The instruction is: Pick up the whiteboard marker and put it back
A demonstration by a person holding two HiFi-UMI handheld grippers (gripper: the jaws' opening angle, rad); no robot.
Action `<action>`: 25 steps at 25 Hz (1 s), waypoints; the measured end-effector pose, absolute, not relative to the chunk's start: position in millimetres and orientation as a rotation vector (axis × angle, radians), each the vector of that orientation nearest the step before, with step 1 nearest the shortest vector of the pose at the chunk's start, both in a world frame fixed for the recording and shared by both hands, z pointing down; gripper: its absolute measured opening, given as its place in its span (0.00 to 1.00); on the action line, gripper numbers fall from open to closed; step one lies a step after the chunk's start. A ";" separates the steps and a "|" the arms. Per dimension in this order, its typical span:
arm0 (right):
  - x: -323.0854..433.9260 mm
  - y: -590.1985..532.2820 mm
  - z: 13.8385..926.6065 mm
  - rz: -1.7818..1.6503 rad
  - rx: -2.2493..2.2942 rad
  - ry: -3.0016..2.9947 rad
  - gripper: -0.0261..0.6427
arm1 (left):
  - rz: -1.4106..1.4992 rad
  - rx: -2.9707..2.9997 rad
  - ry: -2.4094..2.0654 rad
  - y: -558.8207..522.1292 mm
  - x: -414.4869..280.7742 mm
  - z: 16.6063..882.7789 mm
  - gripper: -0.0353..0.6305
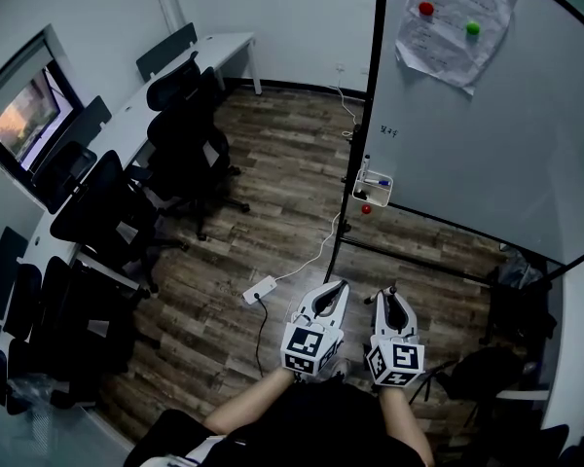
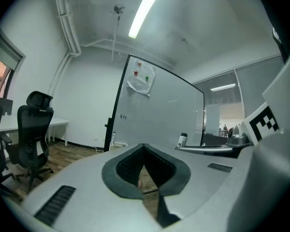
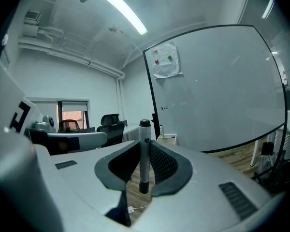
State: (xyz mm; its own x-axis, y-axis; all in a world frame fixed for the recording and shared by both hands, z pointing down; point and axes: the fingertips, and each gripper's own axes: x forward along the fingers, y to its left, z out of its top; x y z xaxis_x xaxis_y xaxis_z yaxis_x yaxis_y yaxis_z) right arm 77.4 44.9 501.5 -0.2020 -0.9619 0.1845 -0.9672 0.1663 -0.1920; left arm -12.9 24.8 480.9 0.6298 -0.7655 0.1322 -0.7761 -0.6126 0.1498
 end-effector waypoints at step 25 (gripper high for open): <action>27.8 69.4 500.8 0.404 2.013 -2.336 0.15 | 0.055 2.698 -1.192 55.4 -62.6 480.4 0.06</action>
State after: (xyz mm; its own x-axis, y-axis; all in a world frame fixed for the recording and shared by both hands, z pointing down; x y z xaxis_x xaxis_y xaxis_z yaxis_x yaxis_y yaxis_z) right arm 27.8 69.4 500.8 -0.1618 -0.9680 0.1920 -0.9762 0.1285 -0.1748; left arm -62.6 55.4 480.4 0.6758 -0.7288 0.1106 -0.7359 -0.6583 0.1586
